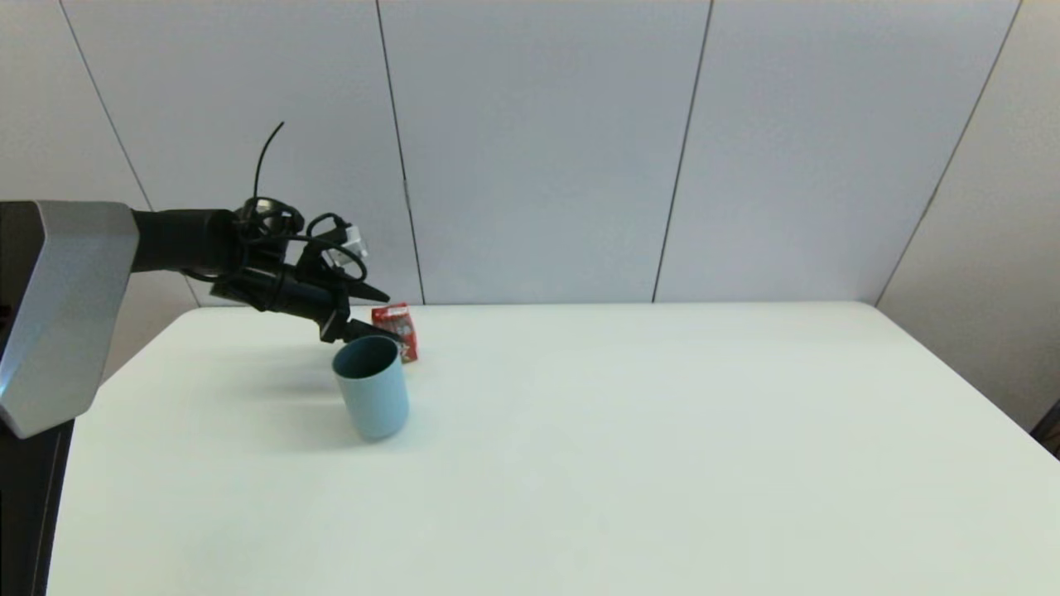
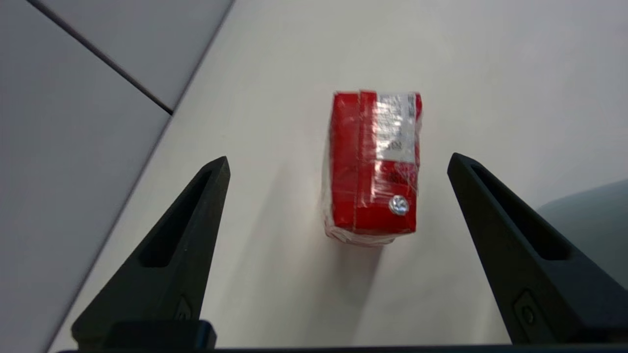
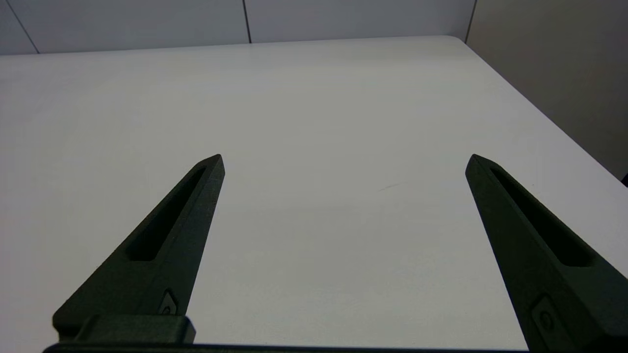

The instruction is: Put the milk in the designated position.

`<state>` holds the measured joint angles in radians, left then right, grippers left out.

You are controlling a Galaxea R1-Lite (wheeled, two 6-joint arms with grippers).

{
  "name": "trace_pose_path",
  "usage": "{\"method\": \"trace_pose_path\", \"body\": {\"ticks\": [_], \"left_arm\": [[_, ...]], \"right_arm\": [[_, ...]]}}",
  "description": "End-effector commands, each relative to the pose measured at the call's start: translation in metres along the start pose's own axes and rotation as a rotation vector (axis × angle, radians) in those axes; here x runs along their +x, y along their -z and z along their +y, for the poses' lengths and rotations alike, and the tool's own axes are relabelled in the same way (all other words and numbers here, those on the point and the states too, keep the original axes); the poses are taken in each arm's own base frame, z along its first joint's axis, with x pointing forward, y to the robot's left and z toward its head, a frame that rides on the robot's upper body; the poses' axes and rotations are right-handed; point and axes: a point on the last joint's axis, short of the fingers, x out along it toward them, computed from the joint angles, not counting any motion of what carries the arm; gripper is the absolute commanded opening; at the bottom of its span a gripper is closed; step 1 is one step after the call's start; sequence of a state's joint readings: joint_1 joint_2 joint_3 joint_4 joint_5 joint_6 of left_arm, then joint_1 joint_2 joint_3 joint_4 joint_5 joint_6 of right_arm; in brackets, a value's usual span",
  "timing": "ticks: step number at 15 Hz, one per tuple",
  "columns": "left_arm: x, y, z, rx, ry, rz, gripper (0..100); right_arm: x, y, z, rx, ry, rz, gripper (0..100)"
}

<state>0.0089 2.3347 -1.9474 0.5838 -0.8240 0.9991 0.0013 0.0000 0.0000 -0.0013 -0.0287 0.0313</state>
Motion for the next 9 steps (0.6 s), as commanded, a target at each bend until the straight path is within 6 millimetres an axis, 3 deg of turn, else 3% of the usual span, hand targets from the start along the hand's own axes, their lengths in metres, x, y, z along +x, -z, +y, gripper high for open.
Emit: {"method": "trace_pose_path", "body": {"ticks": [1, 4, 6, 9], "left_arm": [[-0.016, -0.020, -0.003, 0.004, -0.017, -0.046, 100], [-0.032, -0.038, -0.009, -0.010, -0.014, -0.101, 100], [-0.056, -0.060, -0.020, -0.006, -0.048, -0.121, 100], [-0.113, -0.101, -0.069, -0.010, -0.123, -0.138, 100]], "right_arm": [[0.000, 0.000, 0.000, -0.001, -0.001, 0.001, 100], [0.000, 0.000, 0.000, 0.002, -0.001, 0.001, 100], [0.000, 0.000, 0.000, -0.001, -0.001, 0.001, 100], [0.000, 0.000, 0.000, 0.002, 0.000, 0.001, 100]]}}
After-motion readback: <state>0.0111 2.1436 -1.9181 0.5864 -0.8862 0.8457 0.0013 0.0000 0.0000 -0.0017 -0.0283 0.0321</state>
